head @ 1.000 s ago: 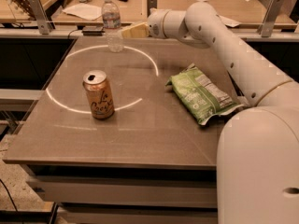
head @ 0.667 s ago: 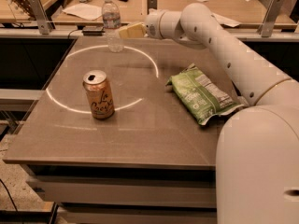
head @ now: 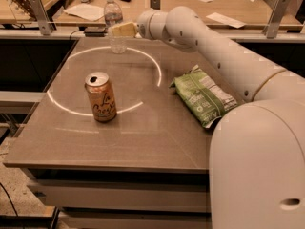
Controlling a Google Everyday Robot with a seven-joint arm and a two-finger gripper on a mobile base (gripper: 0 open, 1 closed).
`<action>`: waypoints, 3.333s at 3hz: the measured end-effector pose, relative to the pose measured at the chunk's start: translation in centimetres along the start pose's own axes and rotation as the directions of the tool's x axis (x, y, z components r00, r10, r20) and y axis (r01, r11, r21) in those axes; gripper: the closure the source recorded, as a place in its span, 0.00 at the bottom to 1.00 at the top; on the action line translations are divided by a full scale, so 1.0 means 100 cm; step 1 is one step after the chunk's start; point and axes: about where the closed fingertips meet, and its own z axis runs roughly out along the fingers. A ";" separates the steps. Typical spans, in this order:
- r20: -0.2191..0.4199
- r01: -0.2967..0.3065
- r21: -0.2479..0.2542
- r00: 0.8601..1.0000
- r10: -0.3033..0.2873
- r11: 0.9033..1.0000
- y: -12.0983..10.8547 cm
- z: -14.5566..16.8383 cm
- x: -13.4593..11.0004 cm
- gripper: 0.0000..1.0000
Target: Move water bottle near green jalapeno chip bag
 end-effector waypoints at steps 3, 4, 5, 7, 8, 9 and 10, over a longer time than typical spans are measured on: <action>0.014 -0.021 -0.148 1.000 0.023 0.989 0.003 0.015 -0.001 0.00; 0.011 -0.016 -0.185 1.000 0.018 0.983 0.003 0.020 -0.002 0.00; 0.010 -0.013 -0.217 1.000 0.016 0.976 0.006 0.029 -0.003 0.00; 0.020 -0.023 -0.273 0.999 0.030 0.962 0.019 0.055 -0.005 0.00; 0.014 -0.021 -0.284 1.000 0.027 0.959 0.021 0.064 -0.005 0.18; 0.011 -0.031 -0.300 0.999 0.036 0.953 0.023 0.067 -0.005 0.42; 0.000 -0.046 -0.301 0.999 0.048 0.952 0.019 0.063 -0.004 0.64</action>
Offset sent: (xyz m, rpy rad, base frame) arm 0.0075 0.0080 0.0054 0.0420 0.0361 0.1821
